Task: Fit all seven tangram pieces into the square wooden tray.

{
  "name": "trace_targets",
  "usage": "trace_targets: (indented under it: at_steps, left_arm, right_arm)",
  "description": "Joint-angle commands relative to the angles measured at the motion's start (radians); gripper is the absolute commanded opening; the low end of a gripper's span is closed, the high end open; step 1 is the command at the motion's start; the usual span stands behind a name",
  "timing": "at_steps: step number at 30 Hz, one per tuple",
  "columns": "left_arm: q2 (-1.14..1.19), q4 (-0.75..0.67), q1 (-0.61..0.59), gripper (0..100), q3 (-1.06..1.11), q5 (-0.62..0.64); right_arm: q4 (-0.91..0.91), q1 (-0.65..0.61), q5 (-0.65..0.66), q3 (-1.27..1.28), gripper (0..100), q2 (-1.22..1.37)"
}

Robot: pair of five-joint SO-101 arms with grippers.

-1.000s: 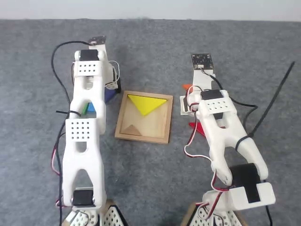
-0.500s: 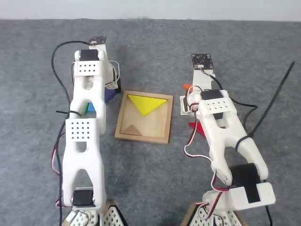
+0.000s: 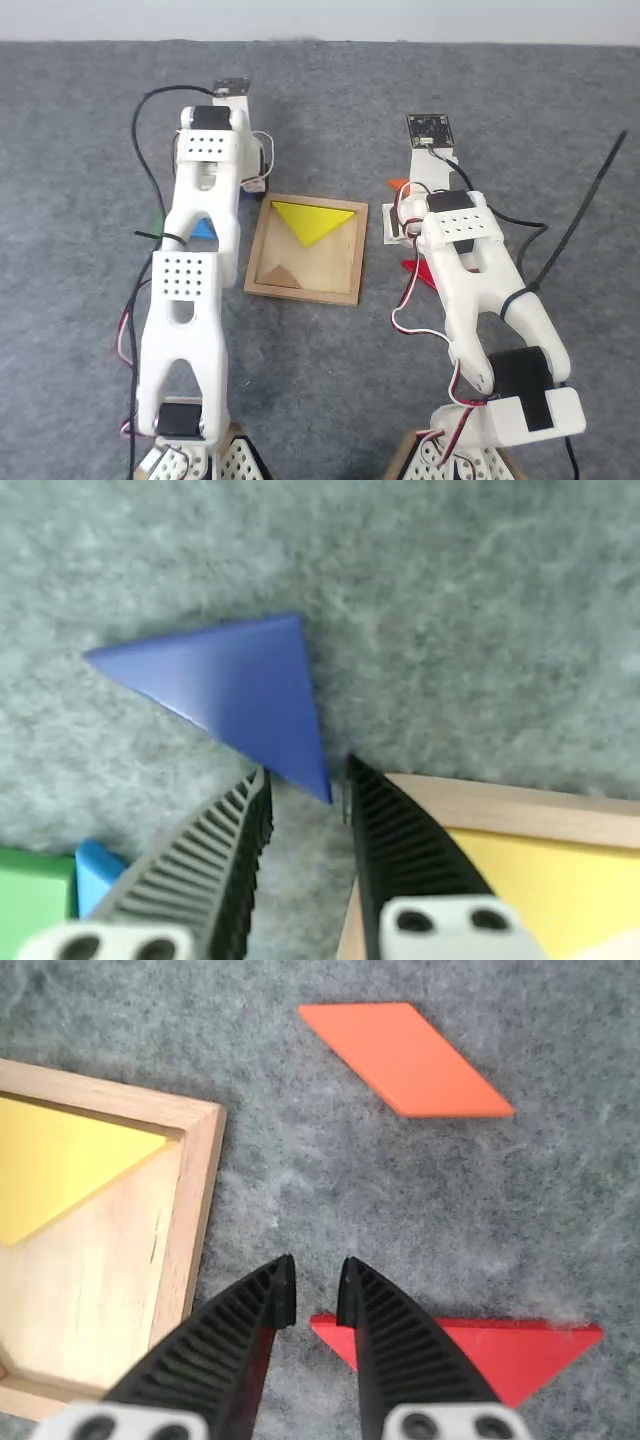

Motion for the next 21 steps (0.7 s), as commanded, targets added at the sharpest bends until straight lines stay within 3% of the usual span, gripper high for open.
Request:
trace_targets:
  at_steps: [1,7,16,19,21]
  left_arm:
    - [-0.032,0.034,0.014,10,-0.012,-0.011]
    - [-0.066,0.035,0.003,10,-0.005,-0.043]
    - [-0.404,0.031,-0.025,10,0.124,-0.058]
    - [-0.434,-0.051,-0.026,9,0.140,-0.046]
    - [-0.399,-0.176,-0.051,9,0.159,0.028]
  right_arm:
    - [-0.010,0.001,0.012,-0.040,8.0,-0.012]
    - [-0.010,0.001,0.012,-0.040,8.0,-0.013]
    - [-0.012,-0.002,0.046,-0.040,8.0,-0.013]
    - [-0.012,-0.005,0.048,-0.040,8.0,-0.013]
    - [-0.010,-0.005,0.048,-0.040,8.0,-0.013]
